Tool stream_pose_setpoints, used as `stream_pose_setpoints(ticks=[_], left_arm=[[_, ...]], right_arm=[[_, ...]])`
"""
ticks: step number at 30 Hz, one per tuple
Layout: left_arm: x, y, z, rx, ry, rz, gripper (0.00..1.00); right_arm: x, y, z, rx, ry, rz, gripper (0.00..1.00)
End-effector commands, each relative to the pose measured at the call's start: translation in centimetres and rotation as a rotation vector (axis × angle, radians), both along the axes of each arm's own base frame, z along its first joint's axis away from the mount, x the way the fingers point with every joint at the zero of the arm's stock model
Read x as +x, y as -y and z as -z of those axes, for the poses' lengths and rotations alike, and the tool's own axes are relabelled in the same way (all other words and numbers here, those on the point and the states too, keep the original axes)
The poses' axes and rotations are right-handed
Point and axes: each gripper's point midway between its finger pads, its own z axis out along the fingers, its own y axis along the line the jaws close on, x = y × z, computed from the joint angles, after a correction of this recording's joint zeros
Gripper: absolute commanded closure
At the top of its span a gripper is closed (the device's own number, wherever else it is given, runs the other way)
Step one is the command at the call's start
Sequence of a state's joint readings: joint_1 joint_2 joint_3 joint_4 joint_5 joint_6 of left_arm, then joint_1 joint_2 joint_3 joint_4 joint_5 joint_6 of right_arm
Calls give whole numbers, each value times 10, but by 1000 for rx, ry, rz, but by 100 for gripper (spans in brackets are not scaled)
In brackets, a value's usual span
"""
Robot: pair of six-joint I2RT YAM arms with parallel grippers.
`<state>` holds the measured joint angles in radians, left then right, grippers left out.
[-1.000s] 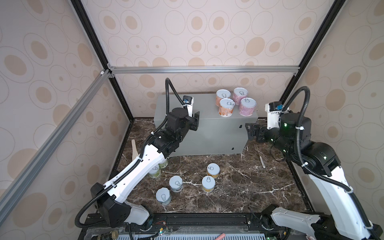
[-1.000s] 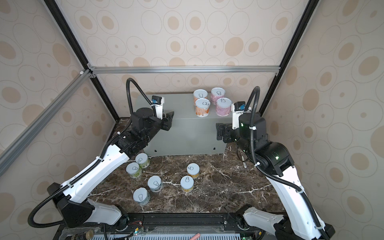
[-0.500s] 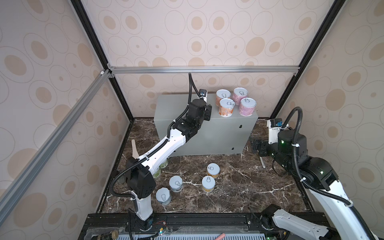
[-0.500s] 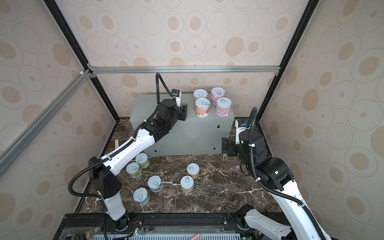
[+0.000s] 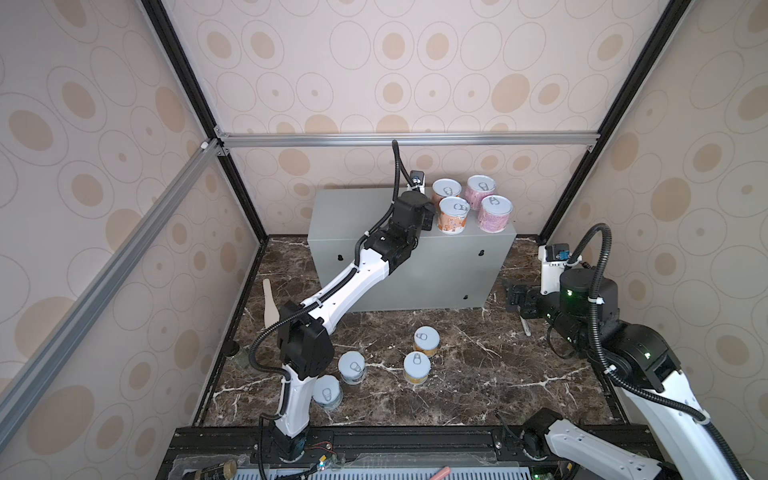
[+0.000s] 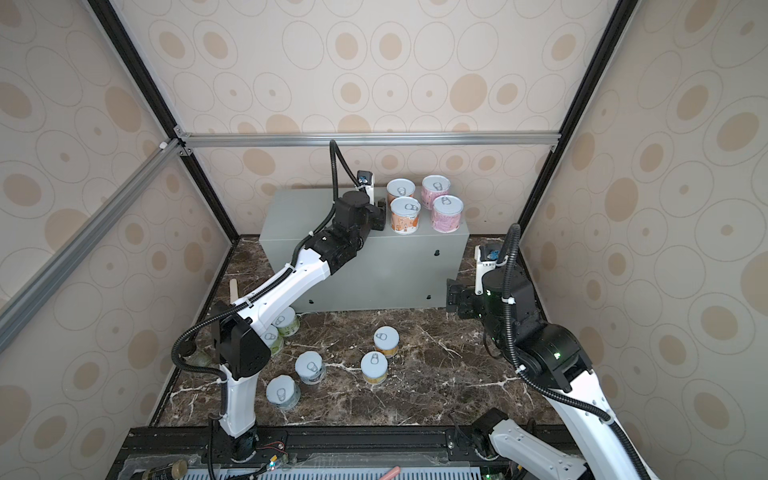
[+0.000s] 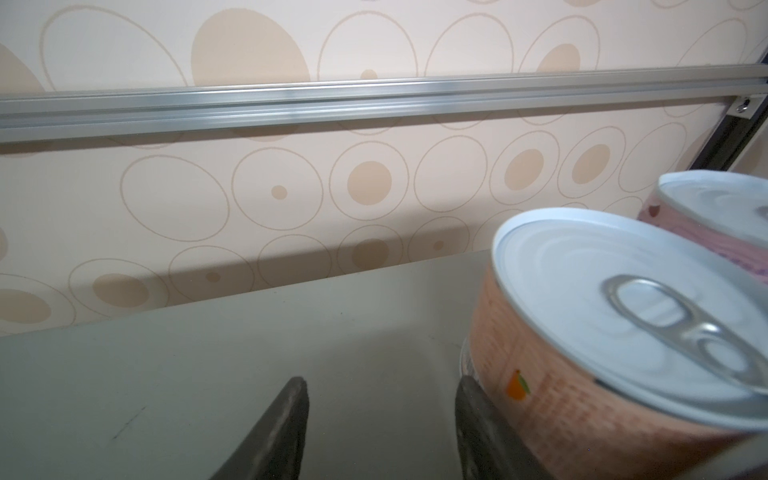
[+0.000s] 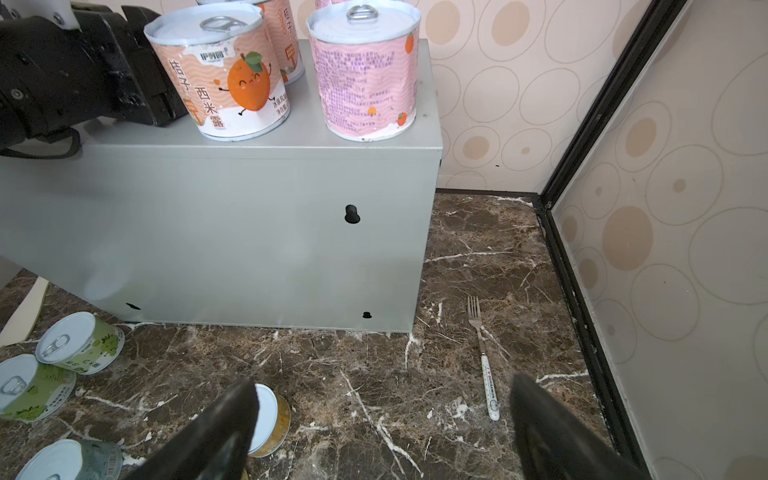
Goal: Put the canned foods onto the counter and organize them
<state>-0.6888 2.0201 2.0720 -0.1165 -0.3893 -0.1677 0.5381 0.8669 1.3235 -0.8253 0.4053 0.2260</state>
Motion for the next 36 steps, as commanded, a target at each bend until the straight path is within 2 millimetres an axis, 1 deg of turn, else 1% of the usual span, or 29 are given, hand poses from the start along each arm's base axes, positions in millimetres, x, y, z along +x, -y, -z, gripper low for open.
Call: stream_pose_setpoints(ticks=[1, 5, 9, 16, 27, 31, 36], left_arm=[[-2, 5, -11, -25, 18, -9, 43], [-3, 12, -9, -29, 20, -5, 43], [-5, 23, -7, -35, 17, 11, 43], [-5, 40, -4, -34, 9, 22, 43], [-1, 48, -2, -42, 3, 21, 43], [-3, 46, -4, -44, 0, 16, 43], [-7, 42, -13, -52, 10, 12, 43]], right_arm=[[0, 4, 0, -10, 13, 14, 3], [-3, 6, -1, -9, 21, 20, 3], [-4, 8, -1, -11, 25, 25, 3], [-4, 10, 4, -21, 11, 36, 2], [-7, 12, 5, -24, 7, 40, 2], [-8, 12, 4, -19, 6, 38, 2], [-11, 11, 3, -13, -8, 25, 3]])
